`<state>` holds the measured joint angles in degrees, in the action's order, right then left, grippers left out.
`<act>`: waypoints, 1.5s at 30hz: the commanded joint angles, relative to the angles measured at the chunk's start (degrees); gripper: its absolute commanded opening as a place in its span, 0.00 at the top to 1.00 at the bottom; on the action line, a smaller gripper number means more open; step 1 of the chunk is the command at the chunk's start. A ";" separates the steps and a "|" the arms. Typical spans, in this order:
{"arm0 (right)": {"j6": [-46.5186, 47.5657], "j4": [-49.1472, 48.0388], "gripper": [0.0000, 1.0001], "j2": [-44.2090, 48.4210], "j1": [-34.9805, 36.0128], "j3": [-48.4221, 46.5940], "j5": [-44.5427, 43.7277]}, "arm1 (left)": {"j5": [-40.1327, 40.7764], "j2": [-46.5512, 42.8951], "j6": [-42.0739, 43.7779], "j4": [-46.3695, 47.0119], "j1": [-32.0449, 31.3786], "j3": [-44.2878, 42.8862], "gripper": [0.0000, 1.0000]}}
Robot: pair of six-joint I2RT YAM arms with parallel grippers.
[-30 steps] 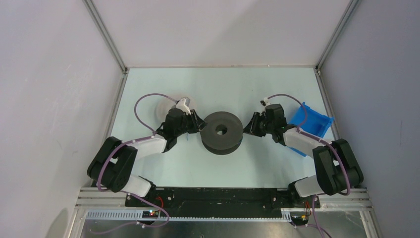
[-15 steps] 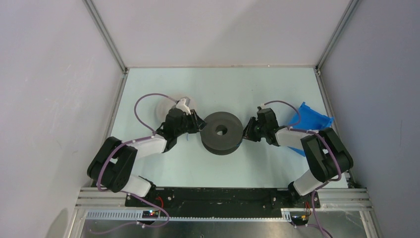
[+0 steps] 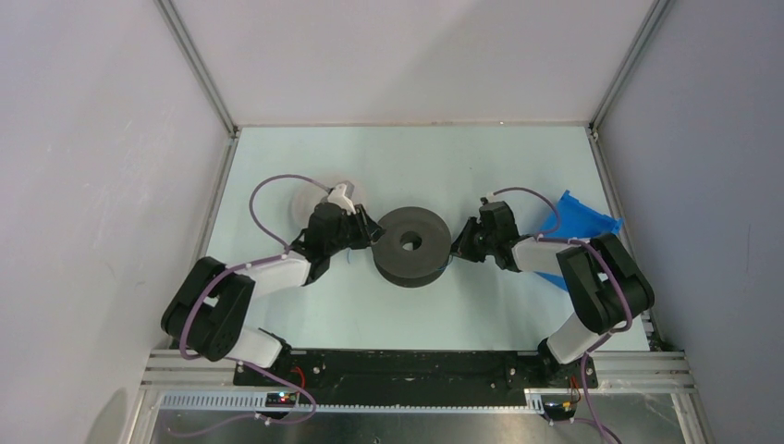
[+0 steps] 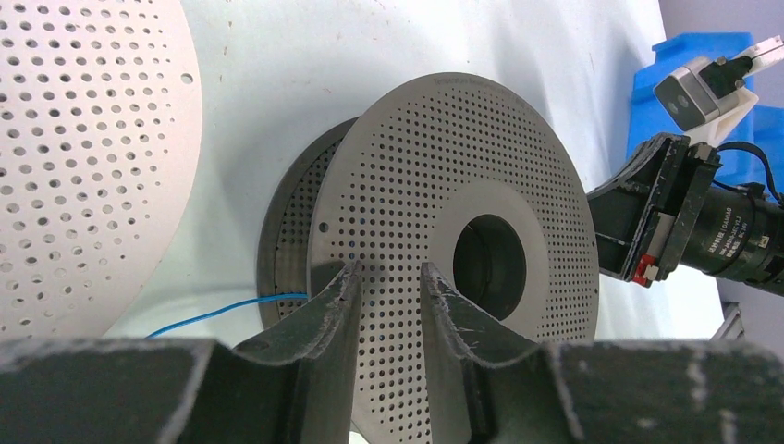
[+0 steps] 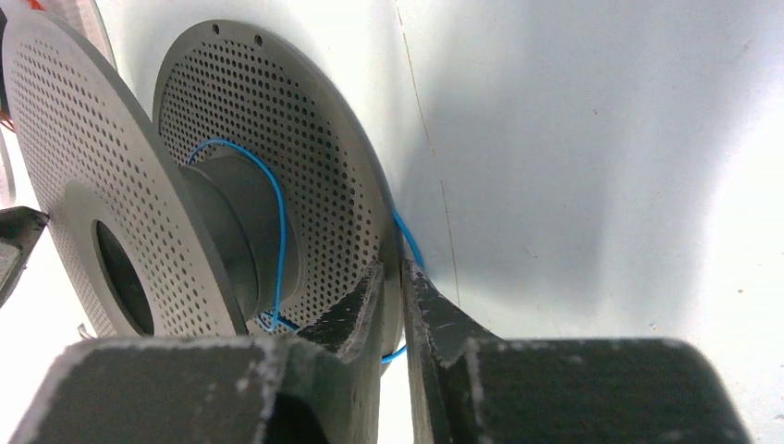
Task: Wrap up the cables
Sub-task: Wrap the cable around the cable reel.
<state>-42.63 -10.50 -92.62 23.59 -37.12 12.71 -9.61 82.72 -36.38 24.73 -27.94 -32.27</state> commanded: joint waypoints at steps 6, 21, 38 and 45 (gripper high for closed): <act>6.46 7.86 0.78 5.59 -1.58 0.21 -8.98 | 1.51 -3.29 1.49 -3.26 -0.44 2.15 0.66; 4.19 2.90 0.71 2.09 2.27 0.21 -7.99 | 1.17 -4.93 0.63 -3.21 -0.93 2.58 0.66; 9.43 -12.95 1.00 11.92 2.45 6.73 -6.45 | 0.75 -2.78 0.70 -3.22 -0.97 2.23 0.66; 10.61 -19.81 1.00 14.14 5.13 9.93 -7.64 | 1.17 -2.86 0.73 -3.25 -0.99 2.64 0.66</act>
<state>-33.82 -21.89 -81.41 27.03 -28.88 6.13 -9.15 79.22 -36.42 22.04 -28.49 -30.44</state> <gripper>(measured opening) 0.011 0.338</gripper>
